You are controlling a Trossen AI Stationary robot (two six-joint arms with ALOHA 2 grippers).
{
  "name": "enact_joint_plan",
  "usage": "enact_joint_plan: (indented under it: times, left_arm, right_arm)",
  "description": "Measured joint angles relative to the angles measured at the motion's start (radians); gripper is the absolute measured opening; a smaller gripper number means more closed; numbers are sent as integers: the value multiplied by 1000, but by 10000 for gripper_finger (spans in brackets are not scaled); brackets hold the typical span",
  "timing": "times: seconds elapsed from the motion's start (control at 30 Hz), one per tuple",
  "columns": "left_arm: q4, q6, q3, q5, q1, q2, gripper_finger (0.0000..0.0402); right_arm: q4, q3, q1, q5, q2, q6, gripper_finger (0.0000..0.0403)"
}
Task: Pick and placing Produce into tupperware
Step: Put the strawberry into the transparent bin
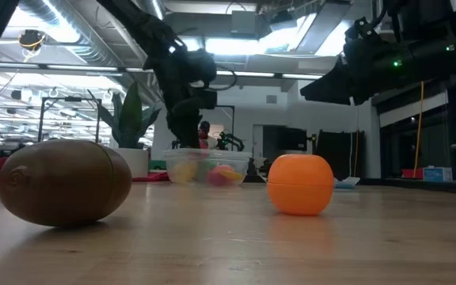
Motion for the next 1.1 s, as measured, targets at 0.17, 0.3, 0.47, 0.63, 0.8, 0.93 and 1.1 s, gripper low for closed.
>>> enact_joint_plan:
  times: [0.17, 0.3, 0.47, 0.63, 0.8, 0.93, 1.1]
  left_arm:
    - [-3, 18, 0, 27, 0, 35, 160]
    - [-5, 25, 0, 34, 0, 42, 160]
    - [-9, 26, 0, 114, 2, 42, 160]
    - [-10, 26, 0, 118, 3, 42, 172]
    - [-14, -29, 0, 33, -6, 42, 205]
    - [-66, -23, 0, 23, -13, 42, 222]
    - [-111, -23, 0, 22, -13, 35, 227]
  right_arm:
    - [-17, 0, 0, 0, 0, 0, 200]
    - [-16, 0, 0, 0, 0, -2, 200]
    - [-17, 0, 0, 0, 0, -3, 200]
    - [-18, 0, 0, 0, 0, -1, 200]
    - [-19, 0, 0, 0, 0, 0, 200]
    - [-19, 0, 0, 0, 0, -1, 200]
    - [-19, 0, 0, 0, 0, -2, 200]
